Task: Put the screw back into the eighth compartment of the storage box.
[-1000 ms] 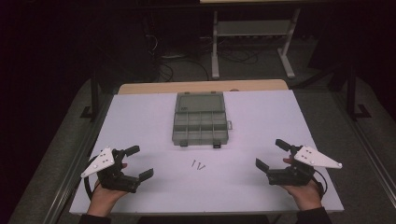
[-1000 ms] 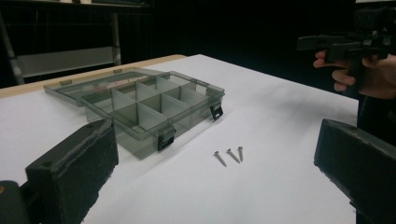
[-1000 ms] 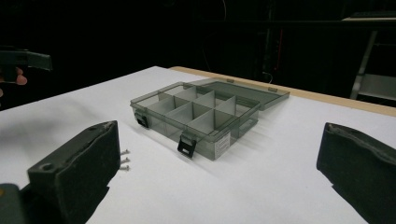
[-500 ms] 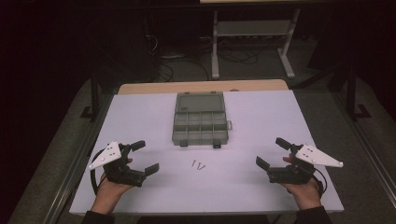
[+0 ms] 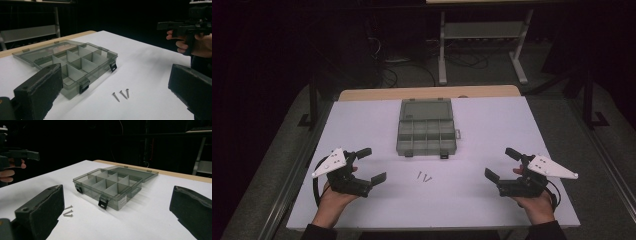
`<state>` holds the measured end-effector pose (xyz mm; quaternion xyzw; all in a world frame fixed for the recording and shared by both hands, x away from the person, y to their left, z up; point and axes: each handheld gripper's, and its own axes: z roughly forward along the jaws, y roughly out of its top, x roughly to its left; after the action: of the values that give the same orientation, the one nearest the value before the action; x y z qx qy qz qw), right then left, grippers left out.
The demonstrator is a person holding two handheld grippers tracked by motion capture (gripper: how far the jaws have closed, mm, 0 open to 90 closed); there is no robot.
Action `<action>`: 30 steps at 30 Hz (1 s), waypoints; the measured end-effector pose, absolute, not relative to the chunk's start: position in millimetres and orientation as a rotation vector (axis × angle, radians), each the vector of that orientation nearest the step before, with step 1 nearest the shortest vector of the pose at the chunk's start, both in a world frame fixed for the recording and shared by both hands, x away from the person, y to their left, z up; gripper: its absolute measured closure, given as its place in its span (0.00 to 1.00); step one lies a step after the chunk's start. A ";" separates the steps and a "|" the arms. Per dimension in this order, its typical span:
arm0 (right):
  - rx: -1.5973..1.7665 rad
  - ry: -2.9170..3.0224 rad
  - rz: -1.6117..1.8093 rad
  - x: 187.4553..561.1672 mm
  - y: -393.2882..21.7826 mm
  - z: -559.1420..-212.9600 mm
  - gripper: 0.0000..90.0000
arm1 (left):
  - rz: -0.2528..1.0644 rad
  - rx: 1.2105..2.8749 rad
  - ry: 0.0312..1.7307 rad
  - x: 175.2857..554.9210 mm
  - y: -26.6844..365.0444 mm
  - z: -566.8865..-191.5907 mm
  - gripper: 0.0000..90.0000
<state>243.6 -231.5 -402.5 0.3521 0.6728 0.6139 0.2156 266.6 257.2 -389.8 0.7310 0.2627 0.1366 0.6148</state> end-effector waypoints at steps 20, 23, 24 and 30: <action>0.975 1.855 1.718 243.8 -231.4 -402.1 0.00 | 0.279 1.689 0.573 280.3 231.0 -385.9 0.00; 0.974 1.854 1.718 243.8 -231.5 -401.9 0.00 | 0.279 1.691 0.566 282.6 227.6 -385.0 0.00; 0.976 1.854 1.718 243.7 -231.6 -401.8 0.00 | 0.280 1.685 0.569 283.4 225.9 -384.8 0.00; 0.978 1.851 1.719 244.2 -231.9 -402.0 0.00 | 0.288 1.688 0.560 288.5 219.5 -384.1 0.00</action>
<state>244.2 -231.9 -402.0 0.3526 0.6674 0.6199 0.2146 288.5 219.5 -384.1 0.7344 0.2437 0.1251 0.6210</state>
